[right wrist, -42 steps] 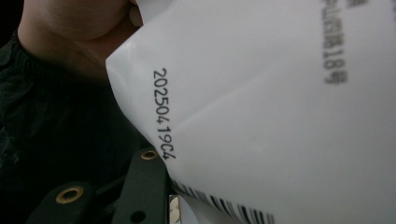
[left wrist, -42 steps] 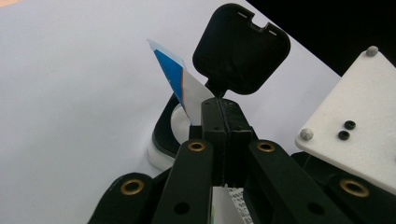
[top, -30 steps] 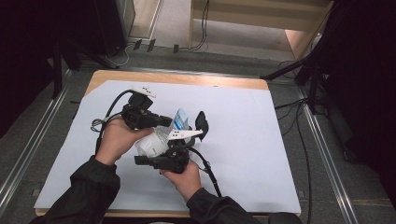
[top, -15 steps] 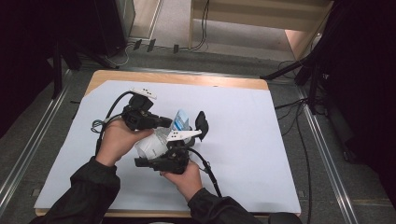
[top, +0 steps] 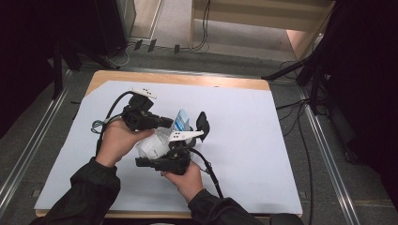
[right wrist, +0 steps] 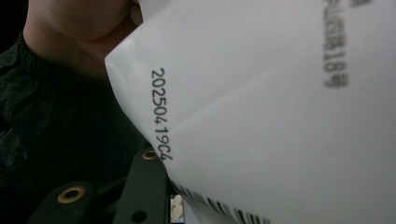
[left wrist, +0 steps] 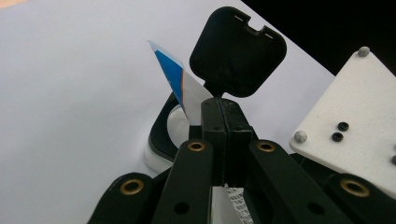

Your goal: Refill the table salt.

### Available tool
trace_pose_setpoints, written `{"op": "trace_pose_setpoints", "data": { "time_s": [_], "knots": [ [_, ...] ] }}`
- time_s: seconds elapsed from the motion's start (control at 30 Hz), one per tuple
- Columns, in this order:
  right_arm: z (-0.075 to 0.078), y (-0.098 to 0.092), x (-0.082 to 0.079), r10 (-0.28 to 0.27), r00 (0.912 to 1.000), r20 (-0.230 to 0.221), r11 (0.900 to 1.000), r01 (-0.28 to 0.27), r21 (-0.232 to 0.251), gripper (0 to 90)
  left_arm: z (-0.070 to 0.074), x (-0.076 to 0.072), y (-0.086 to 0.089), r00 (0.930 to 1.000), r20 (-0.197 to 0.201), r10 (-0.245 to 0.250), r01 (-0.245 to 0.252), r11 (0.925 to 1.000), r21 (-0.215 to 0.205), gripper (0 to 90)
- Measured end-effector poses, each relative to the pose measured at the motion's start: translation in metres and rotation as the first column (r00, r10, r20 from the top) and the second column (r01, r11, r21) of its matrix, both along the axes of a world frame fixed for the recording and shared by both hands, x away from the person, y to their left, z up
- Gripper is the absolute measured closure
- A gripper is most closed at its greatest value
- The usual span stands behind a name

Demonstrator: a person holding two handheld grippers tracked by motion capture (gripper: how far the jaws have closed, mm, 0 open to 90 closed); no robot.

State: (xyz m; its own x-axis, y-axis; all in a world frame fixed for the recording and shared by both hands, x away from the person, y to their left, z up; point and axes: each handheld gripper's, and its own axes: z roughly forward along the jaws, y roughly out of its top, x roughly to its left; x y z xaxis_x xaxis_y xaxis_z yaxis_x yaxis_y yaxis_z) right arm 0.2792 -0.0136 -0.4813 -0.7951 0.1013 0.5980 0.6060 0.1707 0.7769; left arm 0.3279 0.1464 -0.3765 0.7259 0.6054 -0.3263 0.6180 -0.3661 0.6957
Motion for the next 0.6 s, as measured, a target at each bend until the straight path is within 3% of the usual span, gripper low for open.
{"op": "trace_pose_setpoints", "data": {
  "time_s": [0.6],
  "knots": [
    [-0.0003,0.0,0.0015,0.008,0.9998,-0.016,1.0,-0.008,0.023,67.1,0.0009,-0.0004,-0.0018,0.9999,0.01,-0.001,0.001,1.0,0.003,90.0]
  ]
}}
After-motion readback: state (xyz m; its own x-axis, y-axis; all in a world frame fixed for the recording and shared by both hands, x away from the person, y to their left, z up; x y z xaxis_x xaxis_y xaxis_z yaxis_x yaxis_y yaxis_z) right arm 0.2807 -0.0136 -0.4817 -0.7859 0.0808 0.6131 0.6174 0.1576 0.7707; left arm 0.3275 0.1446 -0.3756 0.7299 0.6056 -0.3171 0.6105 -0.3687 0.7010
